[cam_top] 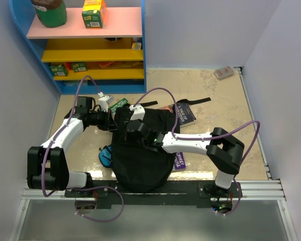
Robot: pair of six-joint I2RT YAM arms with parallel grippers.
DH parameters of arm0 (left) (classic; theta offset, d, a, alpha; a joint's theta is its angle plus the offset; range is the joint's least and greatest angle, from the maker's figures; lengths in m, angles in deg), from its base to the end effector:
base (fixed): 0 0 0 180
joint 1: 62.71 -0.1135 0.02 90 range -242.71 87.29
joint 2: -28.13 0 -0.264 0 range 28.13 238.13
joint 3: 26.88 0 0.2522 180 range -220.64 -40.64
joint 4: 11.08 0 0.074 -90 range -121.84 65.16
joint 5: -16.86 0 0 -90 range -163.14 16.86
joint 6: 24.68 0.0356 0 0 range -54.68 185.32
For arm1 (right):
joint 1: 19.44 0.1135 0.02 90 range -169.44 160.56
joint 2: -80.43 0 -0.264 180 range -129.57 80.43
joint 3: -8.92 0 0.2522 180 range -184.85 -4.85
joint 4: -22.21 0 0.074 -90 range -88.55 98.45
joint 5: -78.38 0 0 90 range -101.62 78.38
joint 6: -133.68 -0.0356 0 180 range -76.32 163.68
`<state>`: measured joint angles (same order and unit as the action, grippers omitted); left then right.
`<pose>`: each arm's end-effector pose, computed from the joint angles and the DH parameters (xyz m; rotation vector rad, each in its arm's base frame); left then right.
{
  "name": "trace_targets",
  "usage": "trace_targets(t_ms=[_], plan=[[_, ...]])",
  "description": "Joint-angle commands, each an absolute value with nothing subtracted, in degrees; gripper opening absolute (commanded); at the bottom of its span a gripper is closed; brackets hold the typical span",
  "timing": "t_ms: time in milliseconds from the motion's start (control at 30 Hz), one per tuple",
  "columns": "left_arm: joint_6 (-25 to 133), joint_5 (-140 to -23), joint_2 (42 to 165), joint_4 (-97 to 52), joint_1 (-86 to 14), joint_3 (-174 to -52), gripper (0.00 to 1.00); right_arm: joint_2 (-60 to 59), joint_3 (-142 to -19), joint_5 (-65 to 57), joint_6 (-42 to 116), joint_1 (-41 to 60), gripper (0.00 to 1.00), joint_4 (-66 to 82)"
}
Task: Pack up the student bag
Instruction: Zip the student bag at the center of the board.
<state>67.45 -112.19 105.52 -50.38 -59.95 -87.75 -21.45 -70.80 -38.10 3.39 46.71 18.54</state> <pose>0.2599 -0.0350 0.2153 0.3670 2.4079 -0.8627 0.1776 0.3624 0.2306 -0.1620 2.0411 0.7318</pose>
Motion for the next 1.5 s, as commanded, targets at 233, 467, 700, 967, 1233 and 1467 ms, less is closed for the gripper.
trace_targets(t_ms=[233, 467, 700, 967, 1233, 1467], plan=[[71.56, -106.90, 103.63, -52.69, -60.43, -91.17, 0.00, -15.29, -67.60, -47.83, 1.58, 45.69, 0.00, 10.74], [76.83, -100.30, 102.58, -56.48, -60.78, -94.78, 0.00, -14.40, -66.46, -51.43, 0.35, 44.98, 0.00, 2.57], [79.12, -103.64, 101.96, -58.33, -60.96, -96.45, 0.00, -13.87, -64.52, -53.19, -0.52, 42.44, 0.00, -1.99], [83.34, -98.98, 104.33, -58.51, -61.83, -97.15, 0.00, -9.84, -56.54, -54.34, 0.61, 34.62, 0.00, -0.35], [83.61, -98.37, 104.77, -56.84, -62.36, -96.18, 0.00, -10.62, -58.46, -55.47, 0.35, 32.59, 0.00, -3.32], [85.71, -103.36, 104.34, -64.12, -62.36, -100.92, 0.53, -1.59, -61.89, -53.38, 5.87, 33.37, 0.45, -1.76]])
